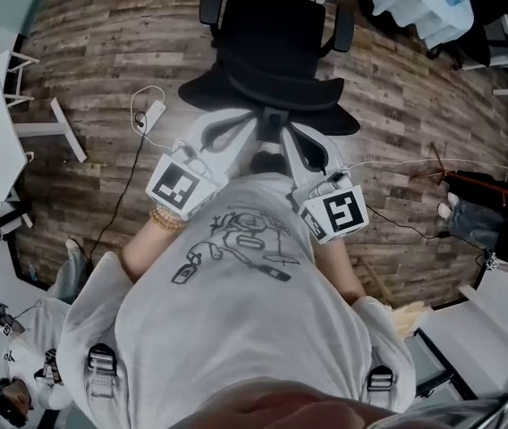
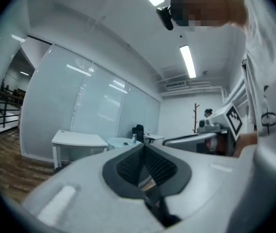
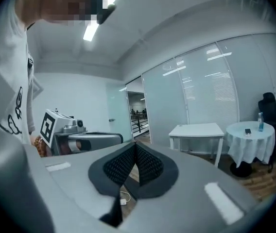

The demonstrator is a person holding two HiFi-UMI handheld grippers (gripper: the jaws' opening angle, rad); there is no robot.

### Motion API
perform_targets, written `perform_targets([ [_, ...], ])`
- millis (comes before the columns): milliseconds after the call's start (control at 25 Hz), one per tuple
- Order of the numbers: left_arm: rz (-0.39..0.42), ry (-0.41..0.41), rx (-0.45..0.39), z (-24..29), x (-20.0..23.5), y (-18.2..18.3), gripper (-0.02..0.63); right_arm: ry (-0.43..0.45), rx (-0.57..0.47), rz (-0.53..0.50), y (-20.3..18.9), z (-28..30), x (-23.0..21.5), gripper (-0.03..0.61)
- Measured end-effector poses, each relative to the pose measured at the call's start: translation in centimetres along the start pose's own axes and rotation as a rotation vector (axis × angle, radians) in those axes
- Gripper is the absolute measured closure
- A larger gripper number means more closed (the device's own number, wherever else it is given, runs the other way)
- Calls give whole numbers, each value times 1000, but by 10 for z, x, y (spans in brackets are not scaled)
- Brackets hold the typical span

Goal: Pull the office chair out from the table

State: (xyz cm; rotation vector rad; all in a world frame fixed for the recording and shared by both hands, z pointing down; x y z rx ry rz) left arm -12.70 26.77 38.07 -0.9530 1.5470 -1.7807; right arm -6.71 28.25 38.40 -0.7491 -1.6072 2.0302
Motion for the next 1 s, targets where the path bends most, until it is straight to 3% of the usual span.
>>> perform_targets([
  [440, -11, -7, -6, -16, -10, -1, 612, -12, -27, -28, 4, 1, 23, 572],
  [1000, -5, -18, -46, -12, -10, 13, 612, -10, -29, -51, 12, 7, 22, 572],
])
Point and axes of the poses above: the fingertips, and each gripper's own axes: z forward along the fingers, x to its left, y out of its top, the point moved 1 cm from there along -z, backward along the fingers
